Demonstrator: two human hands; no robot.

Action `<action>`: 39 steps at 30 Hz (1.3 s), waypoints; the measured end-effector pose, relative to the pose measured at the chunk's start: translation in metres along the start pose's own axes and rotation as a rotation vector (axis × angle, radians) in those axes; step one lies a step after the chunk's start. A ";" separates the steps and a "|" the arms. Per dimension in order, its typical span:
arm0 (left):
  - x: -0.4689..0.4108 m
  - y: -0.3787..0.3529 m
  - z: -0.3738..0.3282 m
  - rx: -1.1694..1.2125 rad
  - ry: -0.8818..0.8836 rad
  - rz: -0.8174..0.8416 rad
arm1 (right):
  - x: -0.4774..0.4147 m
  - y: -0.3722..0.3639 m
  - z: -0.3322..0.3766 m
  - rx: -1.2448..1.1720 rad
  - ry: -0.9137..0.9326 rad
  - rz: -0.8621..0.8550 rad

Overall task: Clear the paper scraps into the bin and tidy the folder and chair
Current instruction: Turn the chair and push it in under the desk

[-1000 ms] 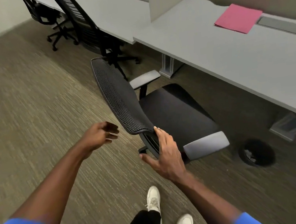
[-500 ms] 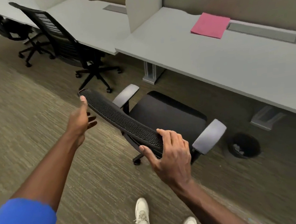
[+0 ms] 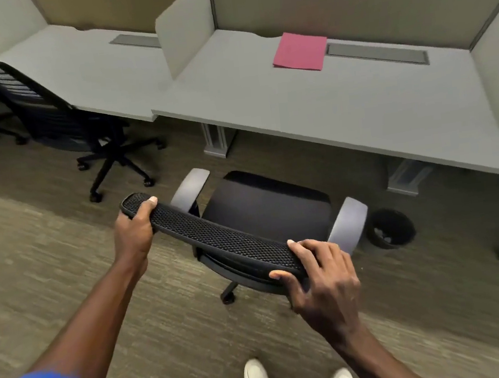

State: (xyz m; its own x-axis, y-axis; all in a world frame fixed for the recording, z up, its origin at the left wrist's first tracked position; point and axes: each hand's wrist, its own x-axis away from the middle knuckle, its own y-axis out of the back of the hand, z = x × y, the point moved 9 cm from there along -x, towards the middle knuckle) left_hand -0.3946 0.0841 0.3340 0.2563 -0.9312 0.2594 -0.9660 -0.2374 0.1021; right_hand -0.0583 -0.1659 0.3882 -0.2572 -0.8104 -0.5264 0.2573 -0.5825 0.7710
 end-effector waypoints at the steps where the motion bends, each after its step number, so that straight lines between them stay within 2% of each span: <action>1: -0.004 -0.002 -0.002 -0.004 -0.004 -0.009 | -0.003 0.001 0.000 0.009 -0.003 -0.015; 16: -0.031 -0.035 -0.031 -0.259 -0.113 0.039 | -0.039 -0.003 -0.030 0.162 -0.015 -0.053; 25: -0.027 -0.092 -0.056 -0.417 -0.229 0.088 | -0.066 -0.005 -0.073 0.274 -0.007 -0.049; 32: -0.037 -0.141 -0.071 -0.485 -0.225 0.144 | -0.093 -0.015 -0.117 0.279 -0.048 -0.038; 39: -0.042 -0.197 -0.080 -0.528 -0.231 0.124 | -0.126 -0.016 -0.170 0.248 -0.092 -0.027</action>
State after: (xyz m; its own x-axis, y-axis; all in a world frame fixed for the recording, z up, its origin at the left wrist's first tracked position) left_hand -0.2125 0.1918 0.3796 0.0717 -0.9933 0.0903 -0.8259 -0.0083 0.5638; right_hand 0.1281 -0.0651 0.3813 -0.3472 -0.7790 -0.5222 0.0155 -0.5615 0.8273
